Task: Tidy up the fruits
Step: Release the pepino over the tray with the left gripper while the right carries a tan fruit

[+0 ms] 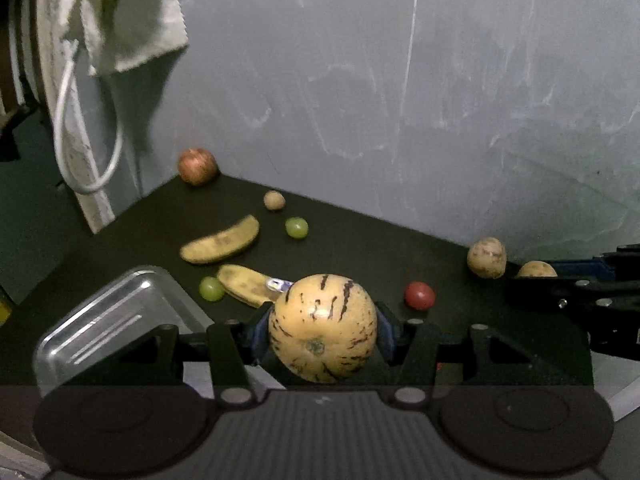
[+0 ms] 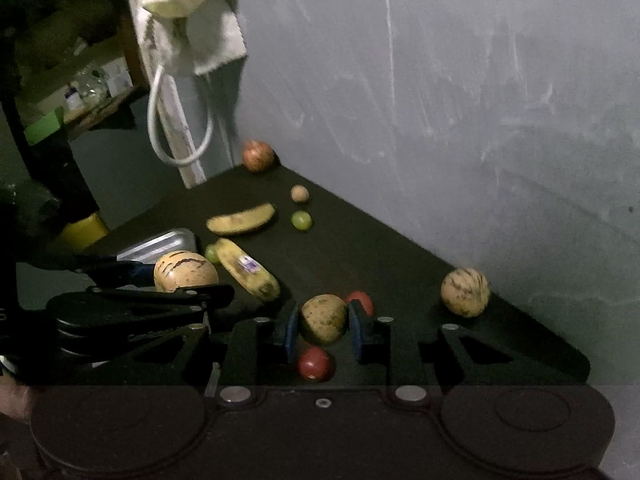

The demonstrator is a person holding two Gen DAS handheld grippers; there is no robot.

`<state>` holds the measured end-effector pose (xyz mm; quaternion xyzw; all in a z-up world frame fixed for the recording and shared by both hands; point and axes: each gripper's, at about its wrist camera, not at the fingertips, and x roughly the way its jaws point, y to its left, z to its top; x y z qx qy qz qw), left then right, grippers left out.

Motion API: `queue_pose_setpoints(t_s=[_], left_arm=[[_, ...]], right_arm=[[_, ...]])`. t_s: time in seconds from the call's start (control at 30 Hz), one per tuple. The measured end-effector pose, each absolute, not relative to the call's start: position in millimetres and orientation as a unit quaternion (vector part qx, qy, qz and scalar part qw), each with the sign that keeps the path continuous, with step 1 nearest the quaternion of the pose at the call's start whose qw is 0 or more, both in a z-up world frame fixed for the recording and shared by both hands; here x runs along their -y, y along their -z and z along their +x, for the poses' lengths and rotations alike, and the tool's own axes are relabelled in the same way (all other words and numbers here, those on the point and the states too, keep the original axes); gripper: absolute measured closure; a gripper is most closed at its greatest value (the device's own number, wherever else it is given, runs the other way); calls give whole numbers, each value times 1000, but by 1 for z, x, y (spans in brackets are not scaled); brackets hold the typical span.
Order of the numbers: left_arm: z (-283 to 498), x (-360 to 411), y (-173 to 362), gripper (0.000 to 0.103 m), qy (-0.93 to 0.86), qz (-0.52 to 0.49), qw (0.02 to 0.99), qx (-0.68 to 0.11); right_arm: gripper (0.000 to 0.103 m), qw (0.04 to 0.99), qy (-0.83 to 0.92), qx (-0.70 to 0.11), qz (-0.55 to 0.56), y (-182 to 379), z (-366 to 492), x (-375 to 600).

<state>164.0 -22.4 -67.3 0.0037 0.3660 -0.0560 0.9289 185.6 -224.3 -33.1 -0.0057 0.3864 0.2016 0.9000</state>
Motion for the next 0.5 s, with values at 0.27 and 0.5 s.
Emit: queue_pose_setpoints(t_s=[0.27,0.5], left_arm=[[133,7,33,47,15,-3,942,-335],[104,-6,11,47,-23,-11,950,-312]], right_arm=[[75,907,-234,-349,-7,-2,162,218],[75,906,-270,-324,-14,-22,144,207]])
